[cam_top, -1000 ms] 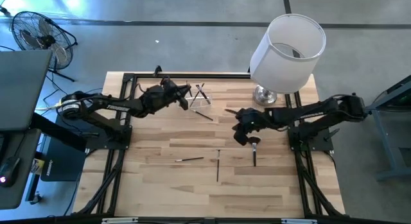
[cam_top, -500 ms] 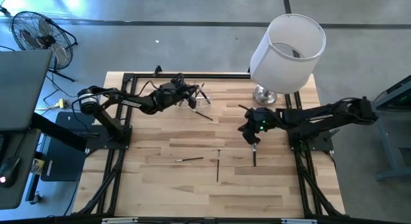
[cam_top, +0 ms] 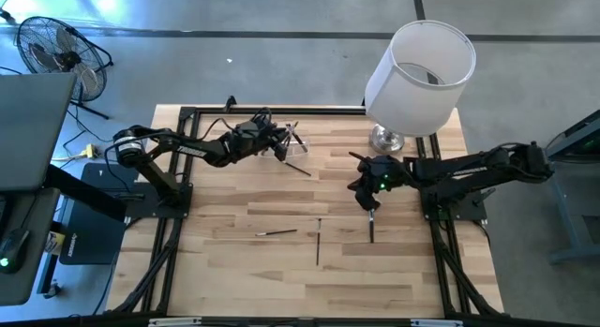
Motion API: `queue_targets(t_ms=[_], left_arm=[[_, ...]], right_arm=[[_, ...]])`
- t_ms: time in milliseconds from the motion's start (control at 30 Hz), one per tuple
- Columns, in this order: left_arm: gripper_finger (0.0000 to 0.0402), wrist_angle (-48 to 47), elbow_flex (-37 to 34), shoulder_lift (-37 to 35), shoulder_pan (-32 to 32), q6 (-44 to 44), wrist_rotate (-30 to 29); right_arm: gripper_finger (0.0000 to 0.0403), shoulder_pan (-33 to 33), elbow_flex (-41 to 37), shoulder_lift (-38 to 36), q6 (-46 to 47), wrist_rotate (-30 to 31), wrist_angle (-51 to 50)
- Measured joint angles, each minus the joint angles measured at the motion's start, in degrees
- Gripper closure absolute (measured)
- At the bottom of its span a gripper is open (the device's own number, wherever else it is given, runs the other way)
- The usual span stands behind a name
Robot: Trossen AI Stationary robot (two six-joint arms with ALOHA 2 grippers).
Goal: Put items in baskets/containers
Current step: Put the highlighter brush into the transparent organizer
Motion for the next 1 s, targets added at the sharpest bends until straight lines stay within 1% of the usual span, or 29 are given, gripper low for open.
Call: queue_targets(t_ms=[233, 367, 533, 633, 767, 867, 1000], left_arm=[[0.0322, 0.52, 0.09, -0.15, 0.0, 0.15, -0.02], [0.0321, 0.52, 1.5, -1.35, 0.0, 0.71, 0.48], [0.0321, 0.62, 2.98, -6.36, -0.02, 4.33, 0.49], [0.0321, -0.7, 3.02, -10.24, -0.02, 5.07, 0.49], [0.0321, -5.48, 2.99, -16.44, -0.05, 5.12, 1.37], [0.0324, -11.26, 3.02, -20.49, -1.74, 4.95, 1.63], [0.0355, -20.51, 2.99, -23.72, -6.66, 4.93, 0.61]], right_arm=[[0.0402, 0.02, 0.0, 0.0, -0.38, -0.04, 0.0], [0.0401, 0.12, 0.0, 0.0, -0.09, -0.07, 0.02], [0.0401, 0.12, 0.02, 0.0, -0.13, -0.07, 0.2], [0.0398, 0.12, 0.01, 0.01, -0.24, 0.59, 0.2], [0.0397, 0.15, 0.02, 0.02, -0.34, 3.14, 0.22], [0.04, 0.15, 0.02, 0.02, -0.36, 5.08, 0.22], [0.0401, 0.15, 0.02, 0.02, -0.35, 6.79, 0.23]])
